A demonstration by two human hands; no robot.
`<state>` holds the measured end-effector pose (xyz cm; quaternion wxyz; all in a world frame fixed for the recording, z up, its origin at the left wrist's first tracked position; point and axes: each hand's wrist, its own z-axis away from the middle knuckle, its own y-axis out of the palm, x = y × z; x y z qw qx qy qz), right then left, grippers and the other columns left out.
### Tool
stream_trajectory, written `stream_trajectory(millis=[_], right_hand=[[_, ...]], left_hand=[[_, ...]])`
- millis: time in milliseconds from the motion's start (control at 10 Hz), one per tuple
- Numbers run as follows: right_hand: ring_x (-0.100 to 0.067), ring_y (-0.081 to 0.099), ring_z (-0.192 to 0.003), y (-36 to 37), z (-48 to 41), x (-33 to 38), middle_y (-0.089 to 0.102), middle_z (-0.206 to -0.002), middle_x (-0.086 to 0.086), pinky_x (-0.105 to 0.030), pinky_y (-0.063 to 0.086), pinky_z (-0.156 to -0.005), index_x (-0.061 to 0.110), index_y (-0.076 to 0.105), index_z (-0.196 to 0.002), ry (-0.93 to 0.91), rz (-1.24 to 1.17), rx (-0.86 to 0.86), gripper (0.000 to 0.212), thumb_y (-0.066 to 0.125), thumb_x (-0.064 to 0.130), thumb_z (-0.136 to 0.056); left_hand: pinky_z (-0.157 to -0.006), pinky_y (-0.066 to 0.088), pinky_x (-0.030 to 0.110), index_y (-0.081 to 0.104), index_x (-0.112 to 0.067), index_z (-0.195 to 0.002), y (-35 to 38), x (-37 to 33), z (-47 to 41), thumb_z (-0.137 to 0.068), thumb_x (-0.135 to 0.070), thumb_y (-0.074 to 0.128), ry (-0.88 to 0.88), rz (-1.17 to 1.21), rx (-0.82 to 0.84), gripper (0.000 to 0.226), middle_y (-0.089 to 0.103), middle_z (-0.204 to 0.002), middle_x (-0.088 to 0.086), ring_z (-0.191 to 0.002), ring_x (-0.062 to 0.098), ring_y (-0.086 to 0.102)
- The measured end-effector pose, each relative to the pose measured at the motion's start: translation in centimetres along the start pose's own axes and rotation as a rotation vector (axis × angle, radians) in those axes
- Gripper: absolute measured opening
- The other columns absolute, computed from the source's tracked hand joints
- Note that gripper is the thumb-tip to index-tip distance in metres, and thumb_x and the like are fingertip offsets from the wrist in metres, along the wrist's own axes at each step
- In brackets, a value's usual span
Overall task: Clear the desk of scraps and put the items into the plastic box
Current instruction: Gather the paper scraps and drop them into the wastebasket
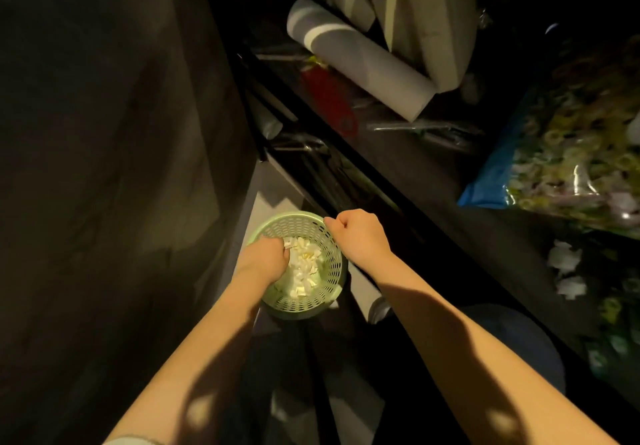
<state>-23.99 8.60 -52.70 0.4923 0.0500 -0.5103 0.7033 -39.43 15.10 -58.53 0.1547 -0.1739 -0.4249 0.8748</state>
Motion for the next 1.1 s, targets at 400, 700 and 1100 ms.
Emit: stream_trajectory(millis=[400, 700, 1100], right_hand=[[-0.025, 0.05, -0.067, 5.1, -4.1, -1.8, 0.045, -0.058, -0.003, -0.031, 0.034, -0.063, 0.015, 0.037, -0.054, 0.055, 0.107, 0.086, 0.047, 0.047, 0.036, -0.095], [-0.033, 0.064, -0.103, 9.9, -6.4, -1.3, 0.066, -0.111, -0.019, -0.034, 0.051, -0.084, 0.003, 0.062, -0.119, -0.173, 0.326, -0.03, 0.041, 0.046, 0.031, -0.095], [-0.029, 0.031, -0.138, 7.0, -4.9, -1.2, 0.027, -0.154, -0.005, -0.043, 0.033, -0.111, 0.02, 0.027, -0.147, -0.171, 0.447, 0.378, 0.065, 0.056, 0.033, -0.09]], left_hand=[[-0.093, 0.042, 0.039, 0.051, -0.008, -0.117, 0.0, 1.4, -2.4, -0.095, -0.031, 0.04, -0.016, 0.082, 0.1, 0.034, 0.056, -0.124, 0.017, -0.114, 0.033, 0.051], [-0.088, 0.05, 0.042, 0.055, -0.014, -0.114, -1.7, 3.0, -0.8, -0.095, -0.031, 0.045, -0.039, 0.132, 0.07, 0.028, 0.061, -0.112, 0.011, -0.103, 0.029, 0.058], [-0.093, 0.043, 0.043, 0.046, -0.012, -0.127, -3.1, 2.7, -0.4, -0.093, -0.035, 0.048, -0.051, 0.007, 0.148, 0.04, 0.054, -0.126, 0.013, -0.117, 0.032, 0.049]])
